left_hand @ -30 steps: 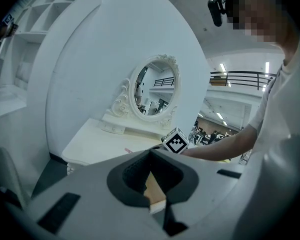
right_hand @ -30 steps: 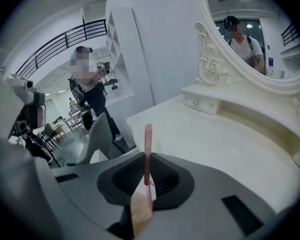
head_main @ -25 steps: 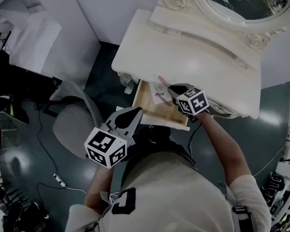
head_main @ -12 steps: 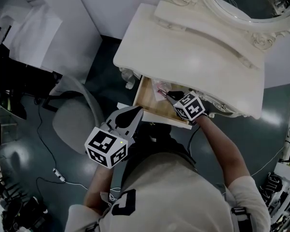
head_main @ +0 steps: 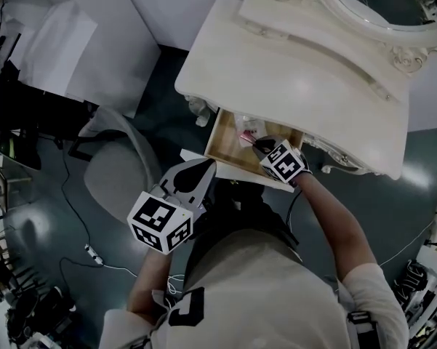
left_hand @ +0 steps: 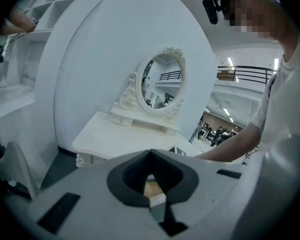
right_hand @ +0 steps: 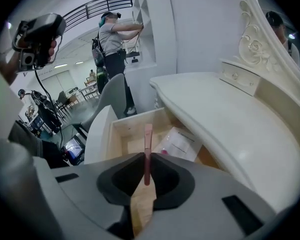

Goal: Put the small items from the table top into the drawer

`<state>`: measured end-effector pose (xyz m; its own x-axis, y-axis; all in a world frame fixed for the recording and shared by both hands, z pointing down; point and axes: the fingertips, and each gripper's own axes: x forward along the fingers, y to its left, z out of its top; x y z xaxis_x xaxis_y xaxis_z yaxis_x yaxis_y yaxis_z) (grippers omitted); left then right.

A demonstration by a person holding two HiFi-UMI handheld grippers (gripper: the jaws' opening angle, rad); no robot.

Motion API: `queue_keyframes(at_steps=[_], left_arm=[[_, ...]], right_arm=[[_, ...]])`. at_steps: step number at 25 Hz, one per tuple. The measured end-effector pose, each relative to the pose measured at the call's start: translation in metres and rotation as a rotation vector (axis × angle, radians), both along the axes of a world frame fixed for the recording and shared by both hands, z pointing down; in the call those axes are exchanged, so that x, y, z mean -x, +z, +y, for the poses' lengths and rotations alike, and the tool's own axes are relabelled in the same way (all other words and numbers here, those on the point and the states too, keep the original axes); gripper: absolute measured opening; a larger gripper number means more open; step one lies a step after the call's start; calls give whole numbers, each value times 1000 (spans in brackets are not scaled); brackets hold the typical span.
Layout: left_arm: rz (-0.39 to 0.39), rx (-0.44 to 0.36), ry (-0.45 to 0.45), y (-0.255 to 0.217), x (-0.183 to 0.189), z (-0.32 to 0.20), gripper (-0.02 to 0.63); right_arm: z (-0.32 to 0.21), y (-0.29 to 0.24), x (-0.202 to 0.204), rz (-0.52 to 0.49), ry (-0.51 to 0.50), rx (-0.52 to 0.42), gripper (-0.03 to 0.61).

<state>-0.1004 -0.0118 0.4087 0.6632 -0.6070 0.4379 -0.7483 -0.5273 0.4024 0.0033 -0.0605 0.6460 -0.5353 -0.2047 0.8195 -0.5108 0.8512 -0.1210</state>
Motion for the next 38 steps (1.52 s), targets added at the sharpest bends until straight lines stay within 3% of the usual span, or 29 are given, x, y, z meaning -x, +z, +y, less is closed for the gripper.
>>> queue_keyframes(at_steps=[23, 29, 38], left_arm=[[-37, 82, -41, 25, 8, 12, 55], [-29, 83, -51, 25, 8, 11, 55], [-25, 79, -46, 24, 11, 10, 55]], right_arm=[[13, 62, 0, 121, -48, 76, 57], [10, 70, -4, 148, -16, 79, 58], [1, 63, -2, 99, 51, 77, 60]])
